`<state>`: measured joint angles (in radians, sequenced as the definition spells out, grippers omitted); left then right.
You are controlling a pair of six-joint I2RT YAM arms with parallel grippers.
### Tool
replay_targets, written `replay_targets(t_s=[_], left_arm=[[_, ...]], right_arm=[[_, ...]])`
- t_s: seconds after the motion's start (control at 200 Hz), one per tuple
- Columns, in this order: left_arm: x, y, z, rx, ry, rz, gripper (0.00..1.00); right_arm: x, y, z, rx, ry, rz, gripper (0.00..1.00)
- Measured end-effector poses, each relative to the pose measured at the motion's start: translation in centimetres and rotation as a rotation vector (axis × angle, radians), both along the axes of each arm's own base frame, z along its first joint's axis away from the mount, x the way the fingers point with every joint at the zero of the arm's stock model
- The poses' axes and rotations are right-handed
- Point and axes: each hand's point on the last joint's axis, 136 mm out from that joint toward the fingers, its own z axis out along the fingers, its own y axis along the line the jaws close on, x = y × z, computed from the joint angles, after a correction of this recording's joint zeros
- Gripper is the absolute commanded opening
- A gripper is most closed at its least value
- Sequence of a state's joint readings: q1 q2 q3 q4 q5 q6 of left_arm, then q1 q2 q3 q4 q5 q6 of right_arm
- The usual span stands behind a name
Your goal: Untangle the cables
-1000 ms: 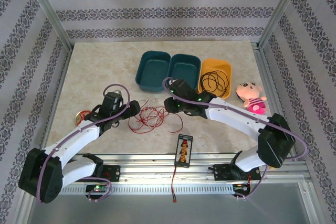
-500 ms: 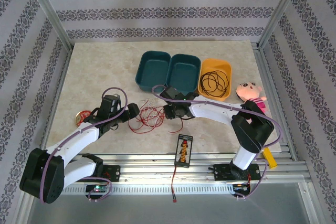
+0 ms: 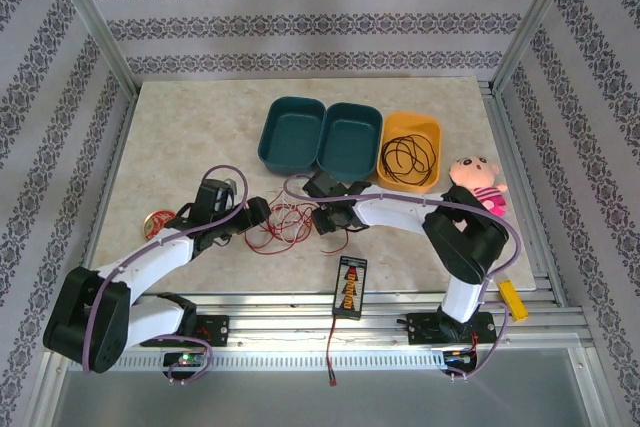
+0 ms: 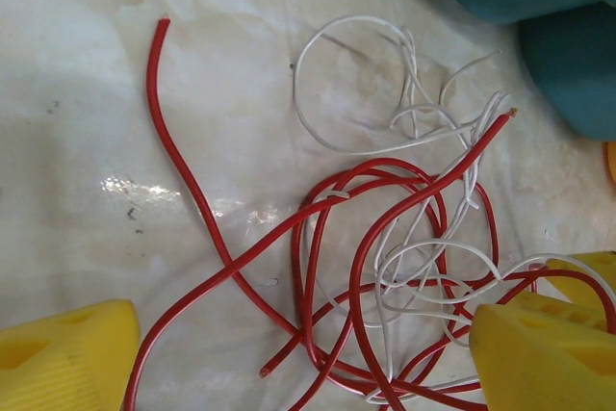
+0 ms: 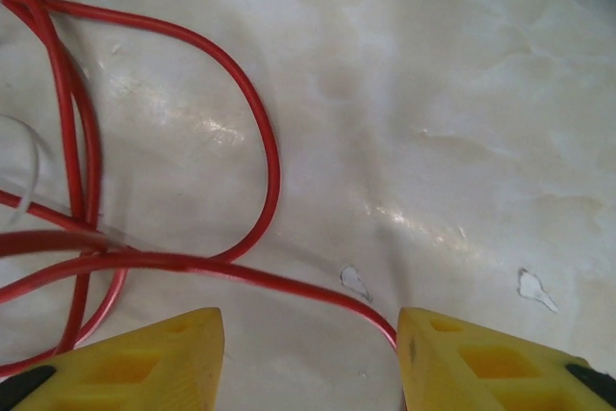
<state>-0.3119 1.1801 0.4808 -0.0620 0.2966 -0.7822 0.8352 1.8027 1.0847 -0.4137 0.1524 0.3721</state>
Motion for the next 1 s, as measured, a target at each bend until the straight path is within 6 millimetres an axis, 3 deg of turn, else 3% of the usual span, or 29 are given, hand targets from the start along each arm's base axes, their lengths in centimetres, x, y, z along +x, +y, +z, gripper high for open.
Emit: replay_targets(t_s=[0.19,0.4,0.53,0.61,0.705,0.819,0.914,0.999], left_arm=[[0.3,-0.5,-0.2,-0.027,0.005,-0.007,0.74],[0.5,-0.9,-0.7,-0.038,0.015,-0.015,0.72],[0.9,-1.1,-0.8,-0.04,0.017,-0.017,0.69],[1.2,-1.2,-0.7,-0.044,0.014,-0.019,0.67],[1.4,-1.3,-0.7,-0.044,0.013,-0.019,0.6],[1.6,-1.3,-0.9,-0.041,0.013,-0.023,0.51],[1.6,-1.3,-1.2,-0.038,0.021,-0.023,0.44],[1.7,-1.4,-1.2,-0.04,0.016,-0.026,0.38]], right_arm=[[1.2,1.1,0.0,-0.025,-0.027,0.074,0.52],[1.5,1.9,0.1,-0.025,-0.039,0.15,0.42],[1.7,2.8,-0.2,-0.016,-0.034,0.189,0.33],[1.7,3.1,-0.2,-0.009,-0.031,0.203,0.21],[1.8,3.4,0.1,-0.002,-0.034,0.216,0.07],[1.8,3.4,0.3,0.001,-0.031,0.207,0.0],[1.7,3.0,1.6,0.005,-0.046,0.194,0.0],[1.9,2.8,4.0,0.027,-0.087,0.177,0.0]])
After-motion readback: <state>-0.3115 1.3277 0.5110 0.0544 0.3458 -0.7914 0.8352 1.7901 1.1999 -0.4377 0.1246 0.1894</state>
